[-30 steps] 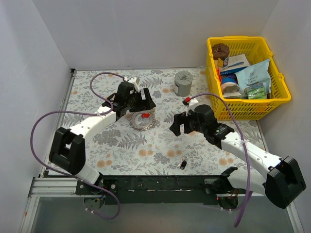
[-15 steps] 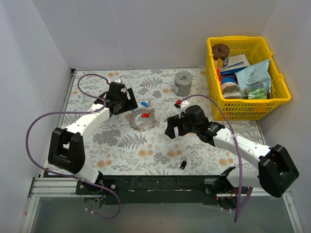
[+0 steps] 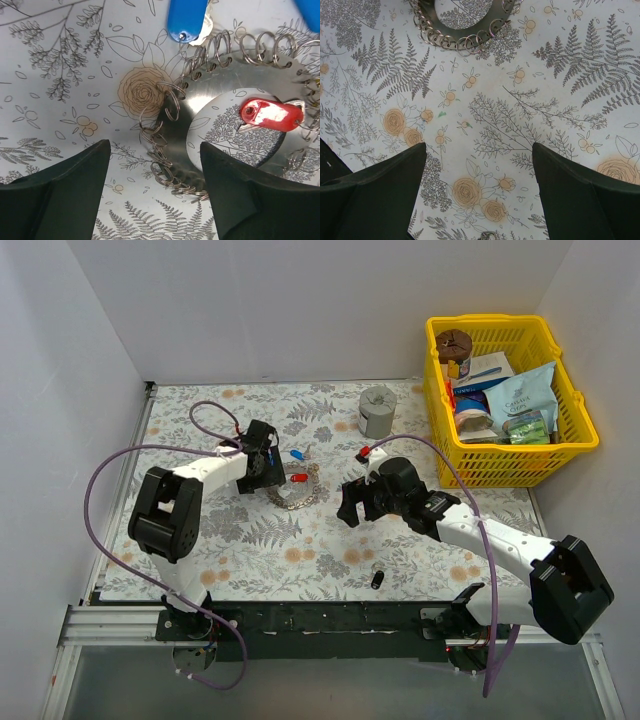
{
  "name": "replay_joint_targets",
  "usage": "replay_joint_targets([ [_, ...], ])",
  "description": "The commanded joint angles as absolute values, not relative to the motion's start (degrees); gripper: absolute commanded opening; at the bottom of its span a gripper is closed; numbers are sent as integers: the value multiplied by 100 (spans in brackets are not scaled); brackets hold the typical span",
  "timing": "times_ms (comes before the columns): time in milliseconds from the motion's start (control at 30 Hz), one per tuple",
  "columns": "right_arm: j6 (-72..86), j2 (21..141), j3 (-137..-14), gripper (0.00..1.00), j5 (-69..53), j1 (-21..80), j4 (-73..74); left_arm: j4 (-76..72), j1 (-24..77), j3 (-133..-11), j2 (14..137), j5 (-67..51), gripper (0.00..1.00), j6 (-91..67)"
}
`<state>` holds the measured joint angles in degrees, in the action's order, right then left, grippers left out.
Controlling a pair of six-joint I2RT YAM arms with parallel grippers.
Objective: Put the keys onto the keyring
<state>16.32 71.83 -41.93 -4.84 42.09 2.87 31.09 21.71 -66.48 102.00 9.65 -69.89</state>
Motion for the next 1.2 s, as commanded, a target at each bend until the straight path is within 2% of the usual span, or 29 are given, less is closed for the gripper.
replay_joint_targets([
  [0,1644,7224,-4298,94,-492,4245,61,3076,2302,-6750,10327,1002,71,-6961],
  [200,1661,7189,-4201,94,-484,4245,53,3339,2531,-6908,10722,1274,66,-6934],
  [367,1652,7225,-4201,94,-466,4245,61,3392,2601,-6847,10846,1064,45,-6943],
  [667,1635,7295,-4157,94,-422,4245,-71,3401,2926,-6487,10714,923,35,-6847],
  [1033,1565,7357,-4166,94,-334,4245,-53,3656,3805,-5907,10468,1072,31,-7075],
  [1100,1564,7383,-4175,94,-308,4245,-62,3674,3858,-5793,10337,1133,33,-7171],
  [1167,1591,7418,-4236,94,-308,4245,-9,3709,3876,-5766,10222,1177,43,-7224],
])
